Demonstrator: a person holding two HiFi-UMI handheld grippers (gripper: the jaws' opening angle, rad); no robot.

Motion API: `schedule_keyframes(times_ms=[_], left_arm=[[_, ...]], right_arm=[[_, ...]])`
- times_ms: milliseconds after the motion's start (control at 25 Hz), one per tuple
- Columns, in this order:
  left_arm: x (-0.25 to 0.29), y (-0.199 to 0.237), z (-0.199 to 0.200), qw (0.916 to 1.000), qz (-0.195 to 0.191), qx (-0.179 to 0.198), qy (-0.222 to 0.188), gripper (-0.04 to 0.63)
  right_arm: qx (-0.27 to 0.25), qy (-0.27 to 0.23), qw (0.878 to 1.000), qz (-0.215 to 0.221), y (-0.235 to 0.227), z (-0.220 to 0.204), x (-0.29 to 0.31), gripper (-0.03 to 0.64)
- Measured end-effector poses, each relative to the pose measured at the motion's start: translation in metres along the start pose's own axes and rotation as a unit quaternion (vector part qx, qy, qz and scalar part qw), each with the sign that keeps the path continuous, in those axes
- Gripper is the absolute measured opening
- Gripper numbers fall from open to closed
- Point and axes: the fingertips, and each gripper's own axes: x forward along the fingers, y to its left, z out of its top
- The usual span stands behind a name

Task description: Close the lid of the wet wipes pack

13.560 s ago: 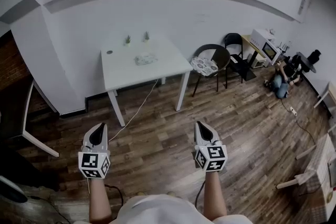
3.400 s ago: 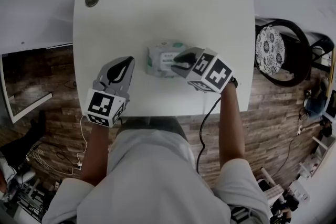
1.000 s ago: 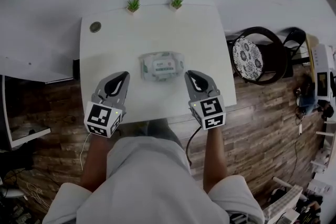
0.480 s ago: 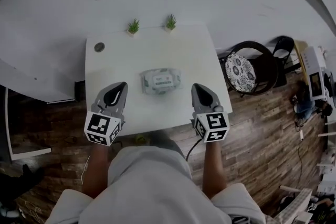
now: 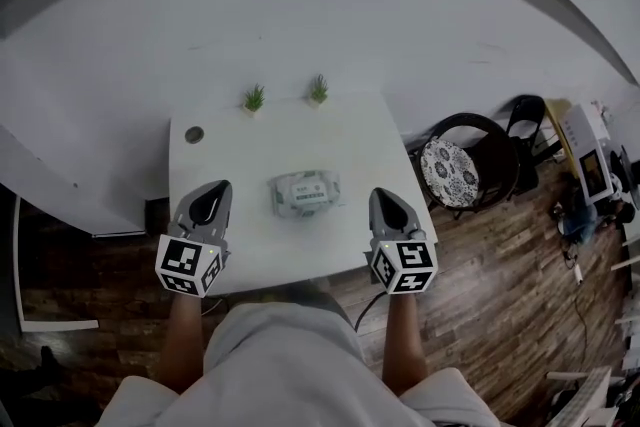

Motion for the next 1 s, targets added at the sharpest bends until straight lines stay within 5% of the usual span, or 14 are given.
schedule_keyframes(times_ms=[1000], left_arm=[[-0.006,0.008,0.041,0.9983,0.022,0.021,-0.050,0.008]], right_arm=[[0.009,-0.044,0.999,-0.009,-0.011,0.027,-0.015,0.003]])
